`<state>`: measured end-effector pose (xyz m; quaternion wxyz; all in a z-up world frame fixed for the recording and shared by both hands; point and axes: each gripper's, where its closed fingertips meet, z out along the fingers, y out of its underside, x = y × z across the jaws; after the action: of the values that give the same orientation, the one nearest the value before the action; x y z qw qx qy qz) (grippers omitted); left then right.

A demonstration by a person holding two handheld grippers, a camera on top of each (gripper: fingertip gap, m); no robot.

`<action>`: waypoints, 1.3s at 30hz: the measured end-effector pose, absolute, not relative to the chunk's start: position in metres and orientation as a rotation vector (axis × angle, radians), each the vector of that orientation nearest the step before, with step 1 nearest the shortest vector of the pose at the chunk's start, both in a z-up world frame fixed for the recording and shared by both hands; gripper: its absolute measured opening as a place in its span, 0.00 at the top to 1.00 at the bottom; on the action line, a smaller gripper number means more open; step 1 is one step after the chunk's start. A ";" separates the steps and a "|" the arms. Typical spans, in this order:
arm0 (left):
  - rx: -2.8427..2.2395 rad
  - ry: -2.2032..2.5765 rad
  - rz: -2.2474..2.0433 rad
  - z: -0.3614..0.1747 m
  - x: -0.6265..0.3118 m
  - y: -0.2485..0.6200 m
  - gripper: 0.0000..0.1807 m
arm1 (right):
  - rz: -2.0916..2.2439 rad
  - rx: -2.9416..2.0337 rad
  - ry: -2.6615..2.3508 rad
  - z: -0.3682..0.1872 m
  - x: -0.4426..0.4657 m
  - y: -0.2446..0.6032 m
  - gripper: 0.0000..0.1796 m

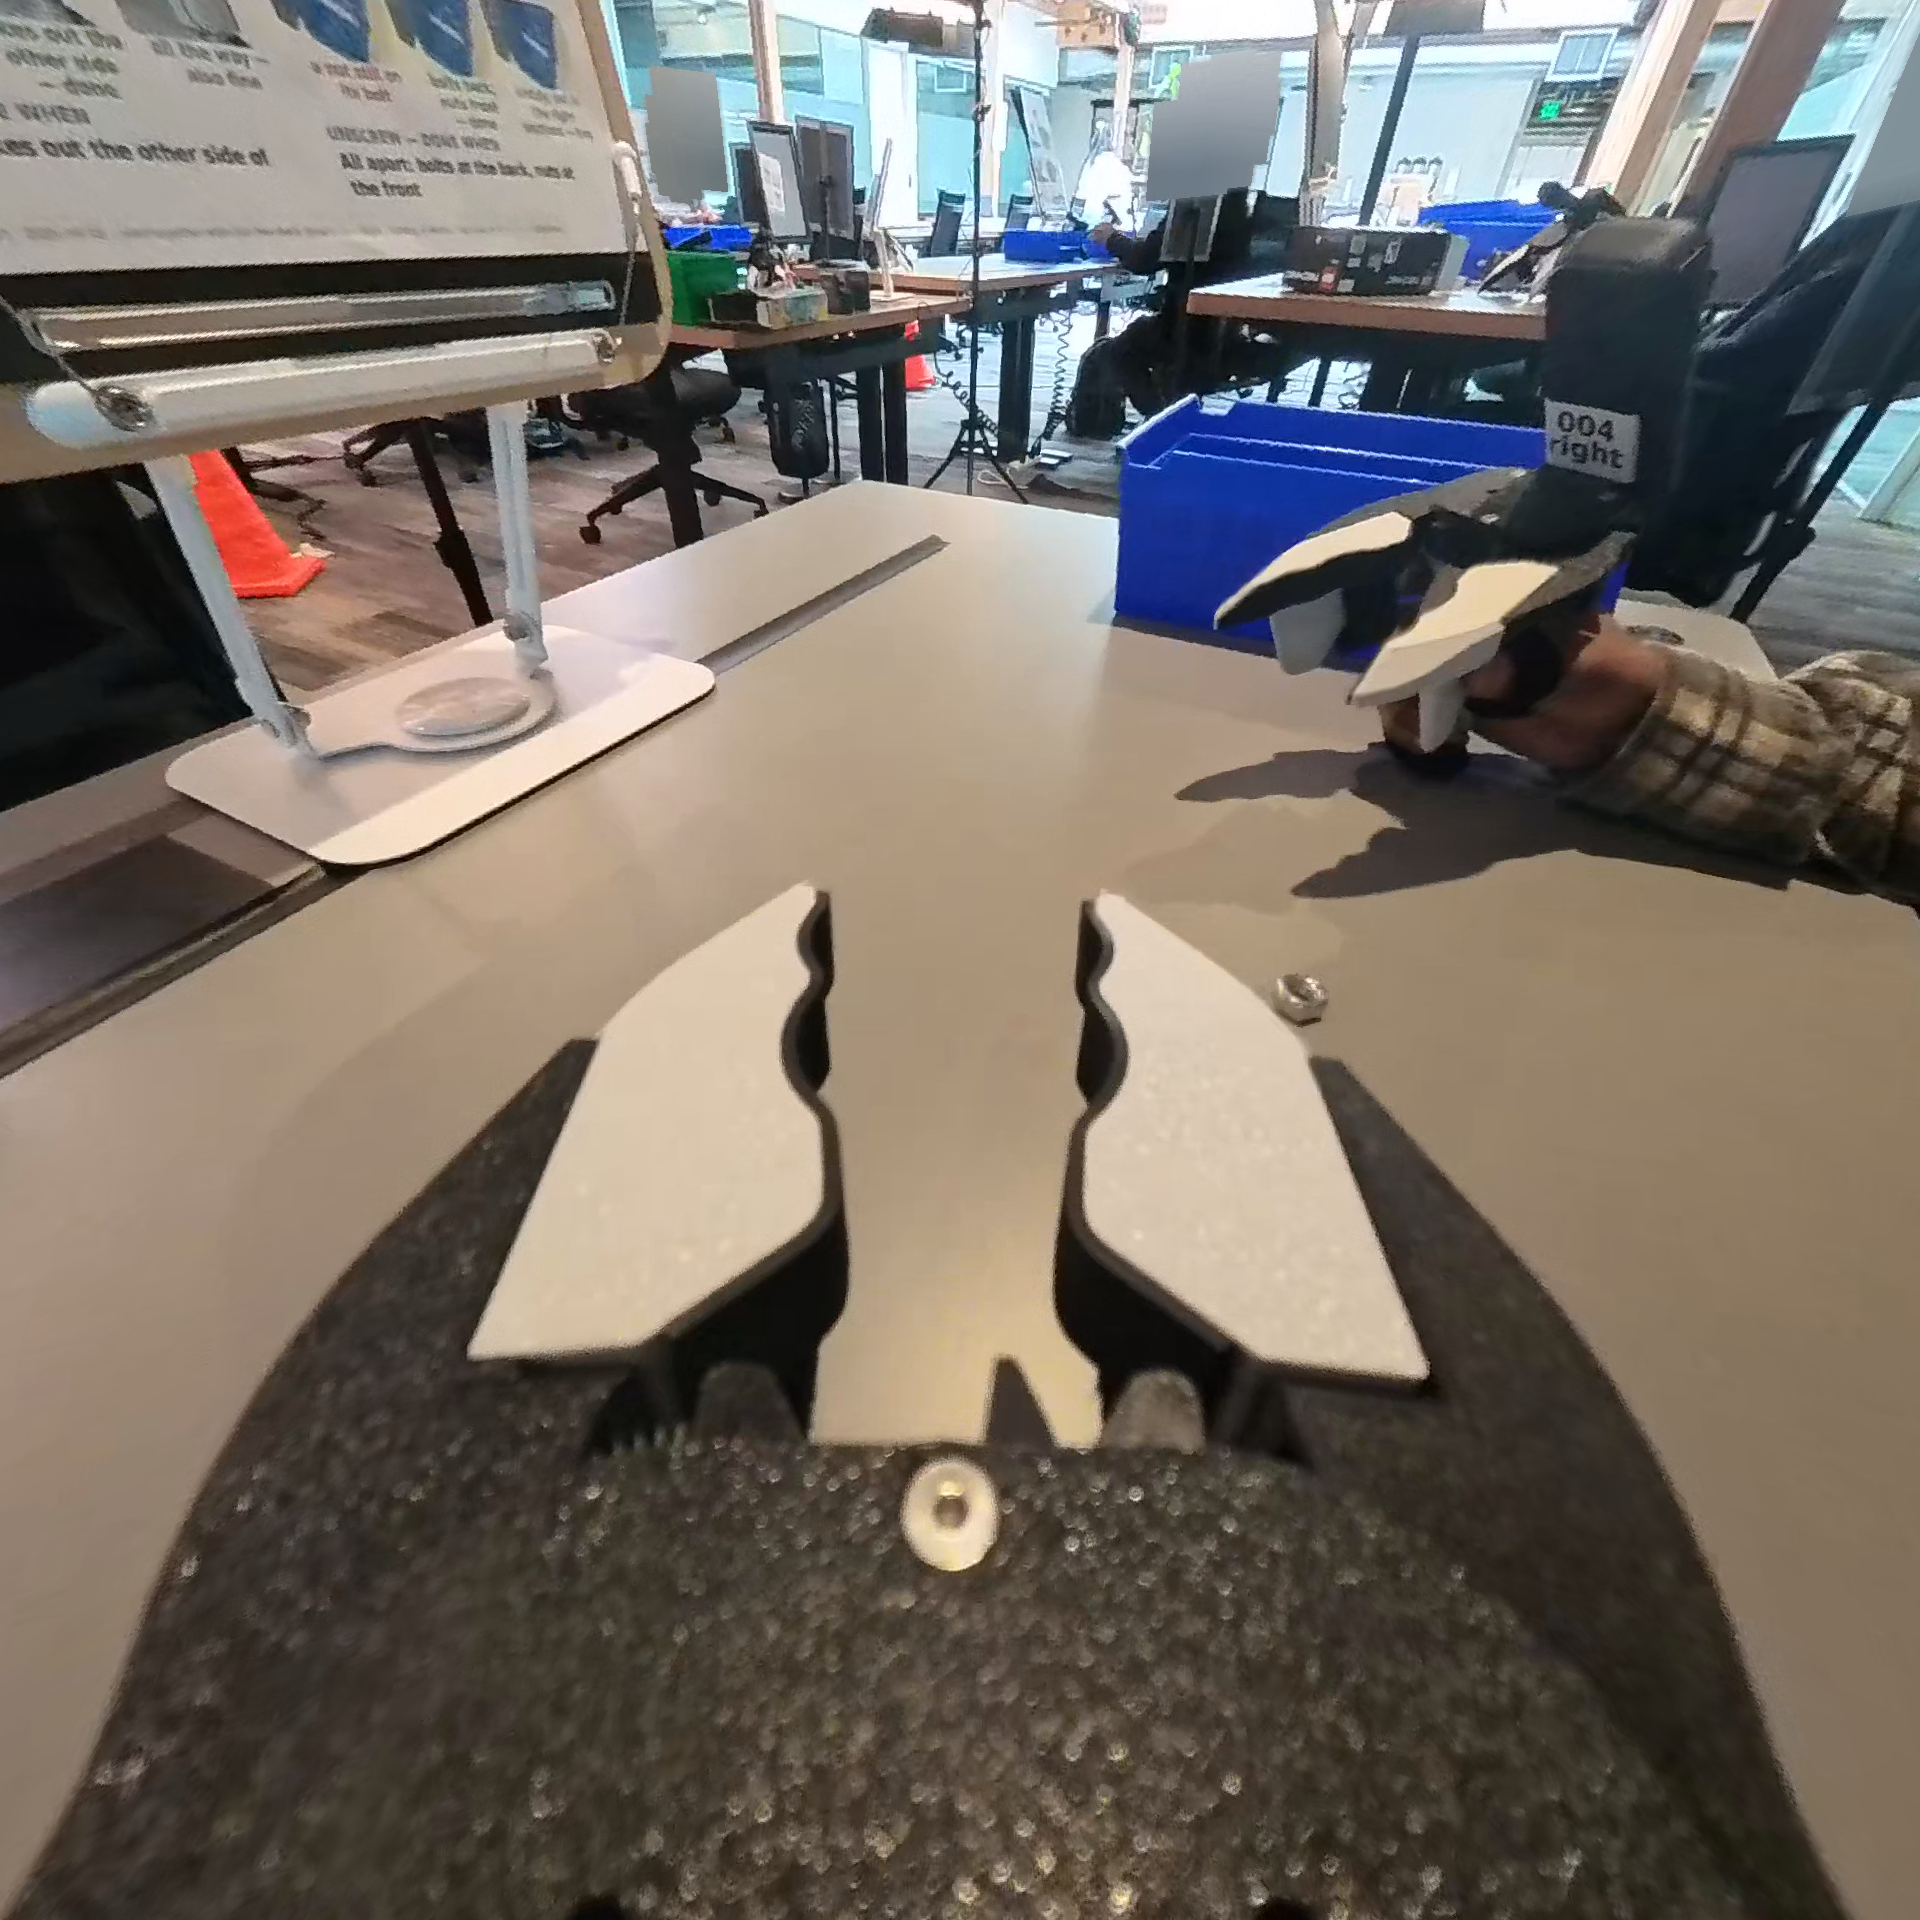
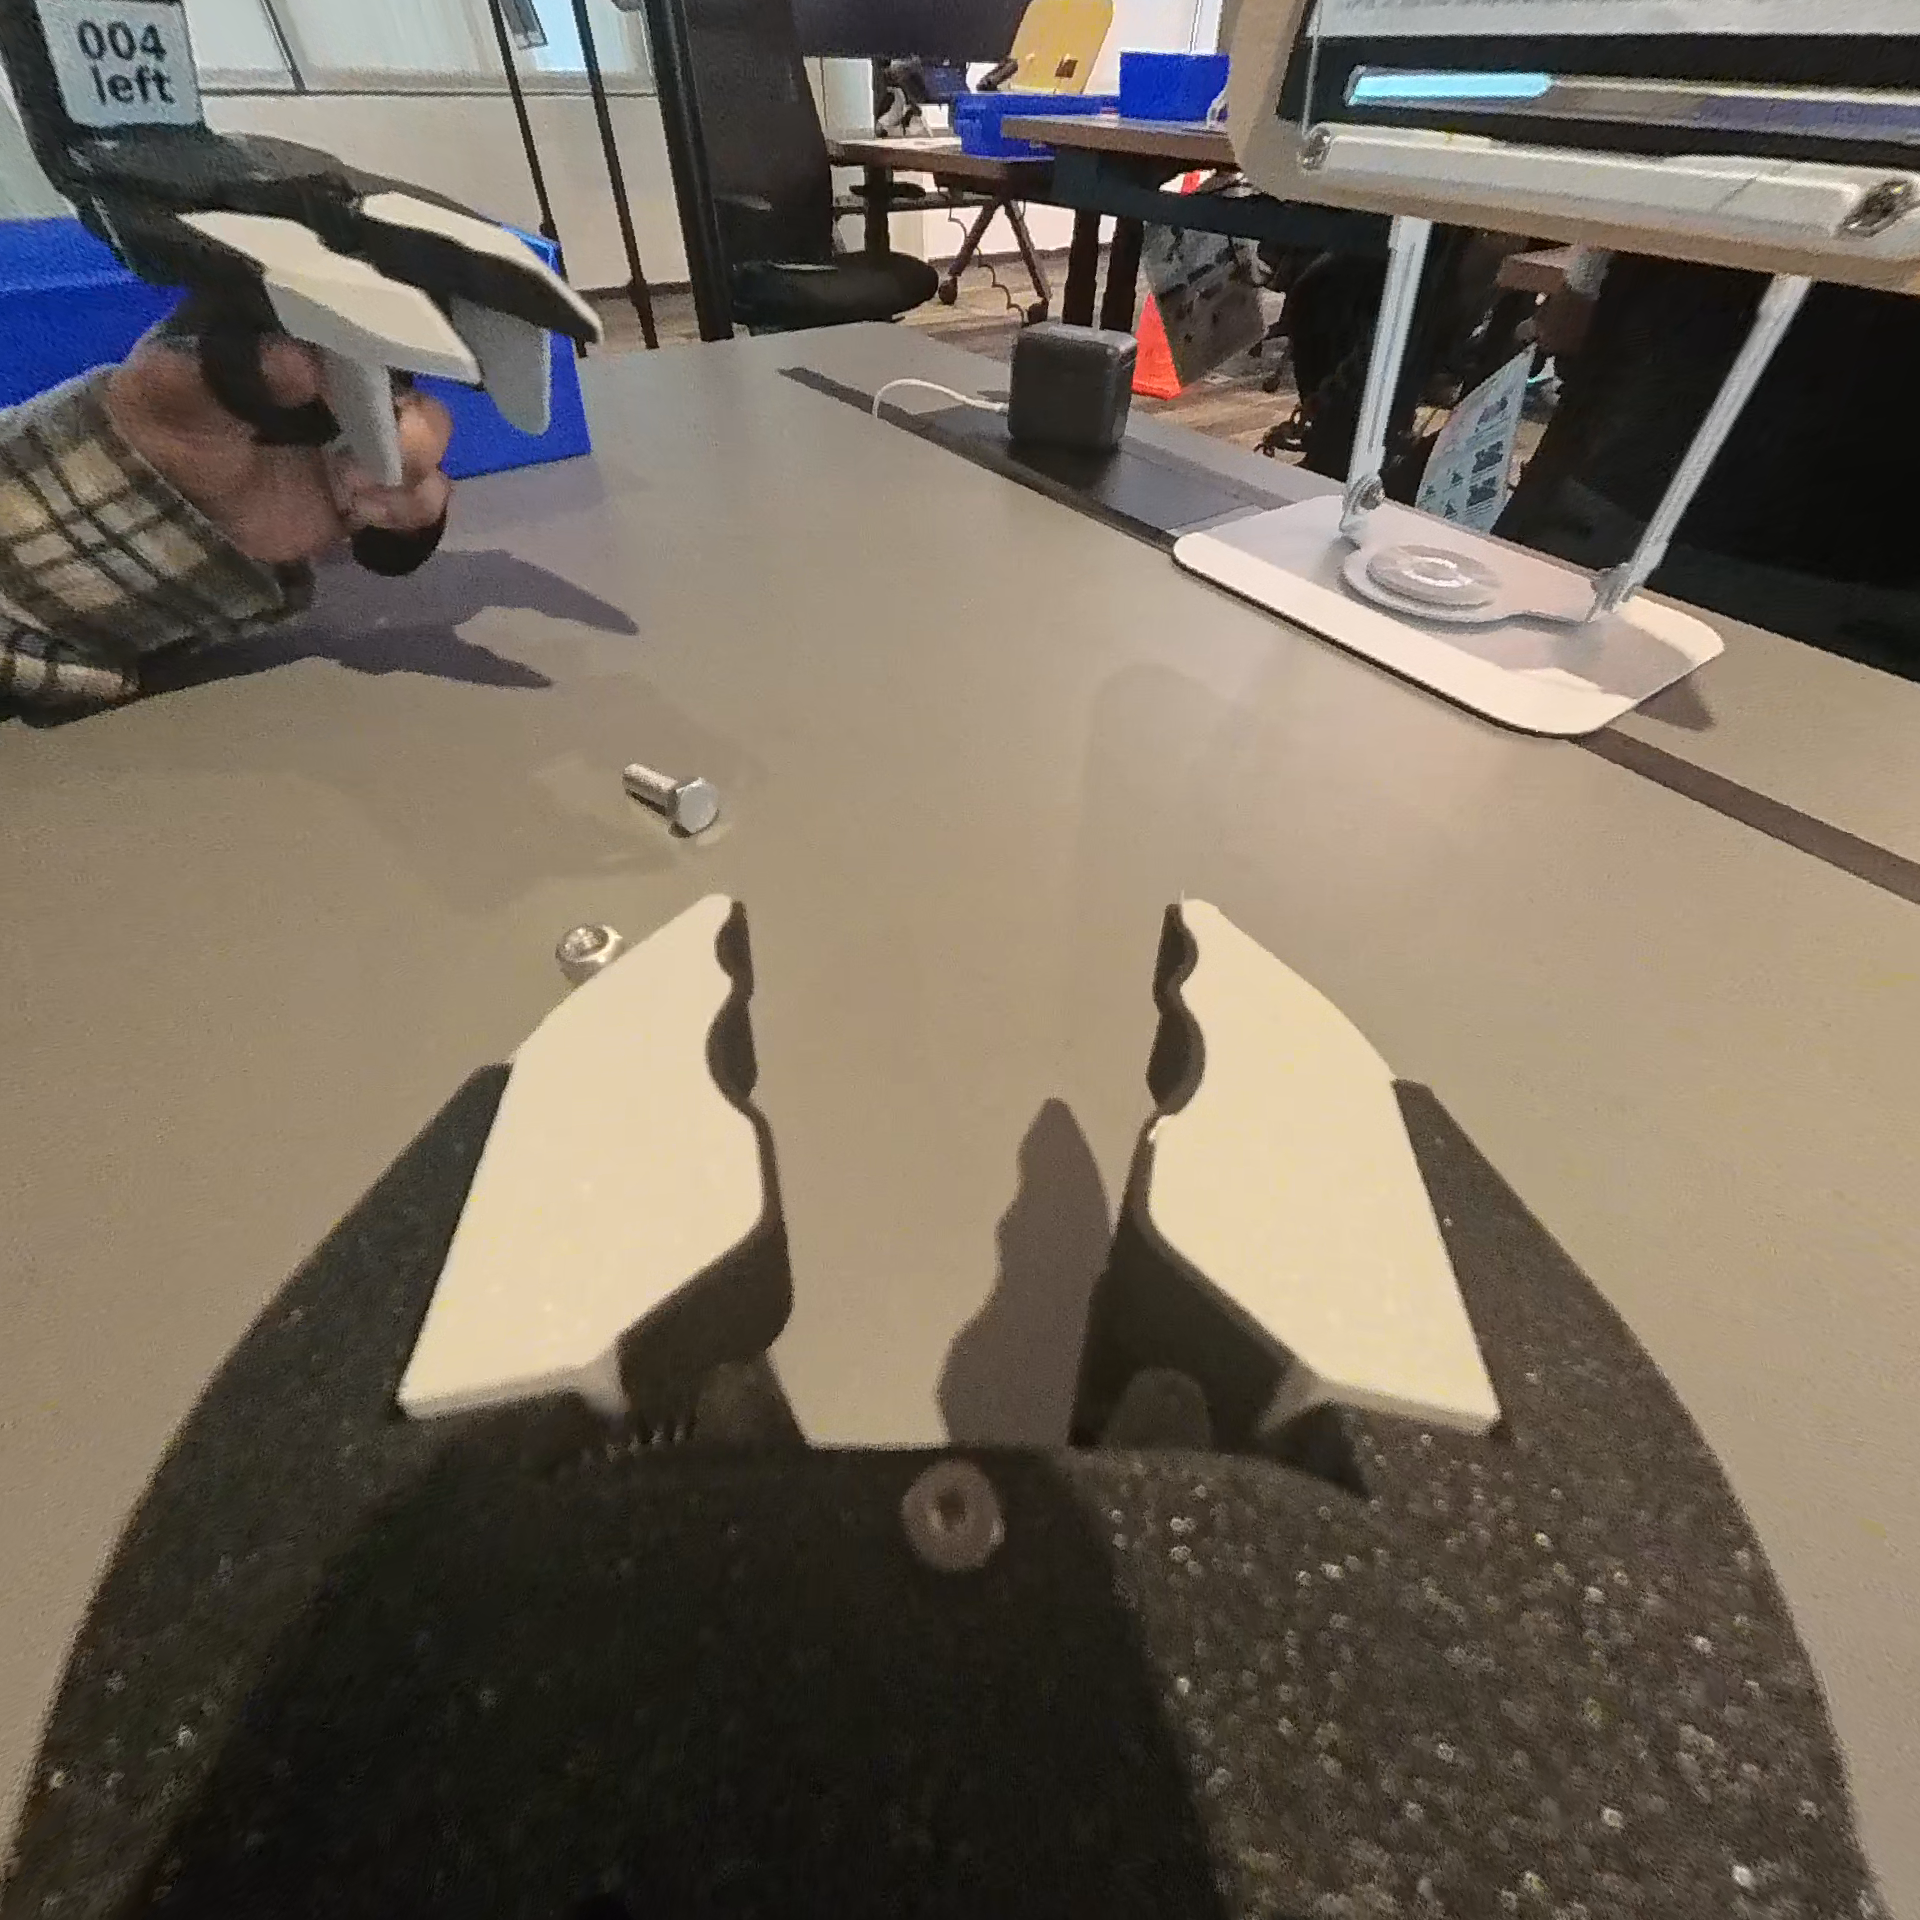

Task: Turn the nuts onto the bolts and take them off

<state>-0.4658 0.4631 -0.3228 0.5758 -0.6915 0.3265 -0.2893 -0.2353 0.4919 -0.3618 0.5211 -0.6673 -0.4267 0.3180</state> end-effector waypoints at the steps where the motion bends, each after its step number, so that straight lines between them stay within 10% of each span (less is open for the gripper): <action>1: -1.627 0.766 -0.663 -0.323 -0.467 0.464 0.75 | 0.751 -1.599 -1.032 -0.362 -0.236 0.492 0.59; 39: -1.677 0.821 -0.573 -0.335 -0.472 0.468 0.76 | 0.522 -1.548 -2.315 -0.403 -0.381 0.465 0.76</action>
<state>-0.4719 0.4679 -0.3354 0.5598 -0.7116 0.3482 -0.2430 -0.3811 0.4654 -0.4026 0.1536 -0.5400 -0.8073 0.1820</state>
